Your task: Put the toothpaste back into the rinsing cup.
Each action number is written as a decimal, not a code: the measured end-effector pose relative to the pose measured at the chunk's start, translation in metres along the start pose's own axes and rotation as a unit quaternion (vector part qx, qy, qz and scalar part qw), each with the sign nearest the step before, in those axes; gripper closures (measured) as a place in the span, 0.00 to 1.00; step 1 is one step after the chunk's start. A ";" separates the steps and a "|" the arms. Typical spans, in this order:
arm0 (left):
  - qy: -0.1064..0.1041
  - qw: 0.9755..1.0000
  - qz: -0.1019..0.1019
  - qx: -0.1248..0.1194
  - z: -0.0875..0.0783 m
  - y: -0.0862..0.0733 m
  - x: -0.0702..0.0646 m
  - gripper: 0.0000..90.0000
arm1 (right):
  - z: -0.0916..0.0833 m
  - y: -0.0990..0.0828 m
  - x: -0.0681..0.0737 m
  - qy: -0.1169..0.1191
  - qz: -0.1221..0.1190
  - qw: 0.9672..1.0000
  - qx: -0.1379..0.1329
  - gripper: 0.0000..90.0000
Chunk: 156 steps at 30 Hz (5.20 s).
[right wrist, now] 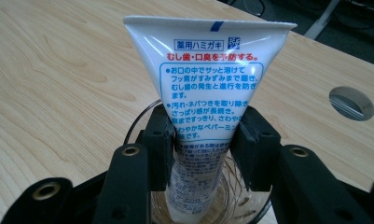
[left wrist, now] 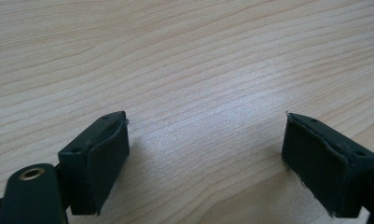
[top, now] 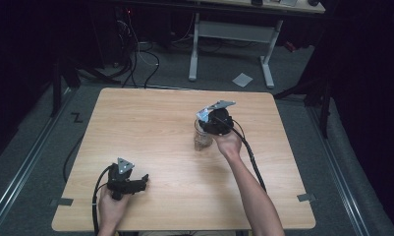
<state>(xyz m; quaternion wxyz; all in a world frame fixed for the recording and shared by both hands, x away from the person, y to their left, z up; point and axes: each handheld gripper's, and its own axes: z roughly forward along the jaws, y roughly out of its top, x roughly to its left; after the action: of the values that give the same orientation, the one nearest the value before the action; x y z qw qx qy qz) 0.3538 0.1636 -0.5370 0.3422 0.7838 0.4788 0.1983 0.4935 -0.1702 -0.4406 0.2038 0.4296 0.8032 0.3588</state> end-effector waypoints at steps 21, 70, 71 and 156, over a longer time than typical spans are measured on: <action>0.001 1.000 -0.001 -0.001 0.000 0.000 0.000 0.17 | -0.012 -0.014 -0.003 0.009 -0.003 1.000 -0.006 0.65; 0.002 1.000 -0.001 -0.001 0.001 0.000 0.000 0.17 | -0.064 -0.036 -0.010 0.029 0.041 0.996 -0.079 0.45; 0.002 1.000 -0.001 -0.001 0.001 0.000 0.000 0.17 | -0.065 -0.036 -0.011 0.029 0.041 0.995 -0.082 0.45; 0.005 1.000 -0.005 -0.001 0.000 0.000 -0.001 0.17 | -0.143 -0.122 -0.021 0.034 0.087 0.985 -0.144 0.47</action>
<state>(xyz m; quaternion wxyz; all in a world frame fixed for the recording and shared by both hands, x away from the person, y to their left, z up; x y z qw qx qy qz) 0.3533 0.1622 -0.5372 0.3418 0.7801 0.4838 0.2016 0.3479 -0.2908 -0.4382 0.2044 0.4517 0.7091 0.5013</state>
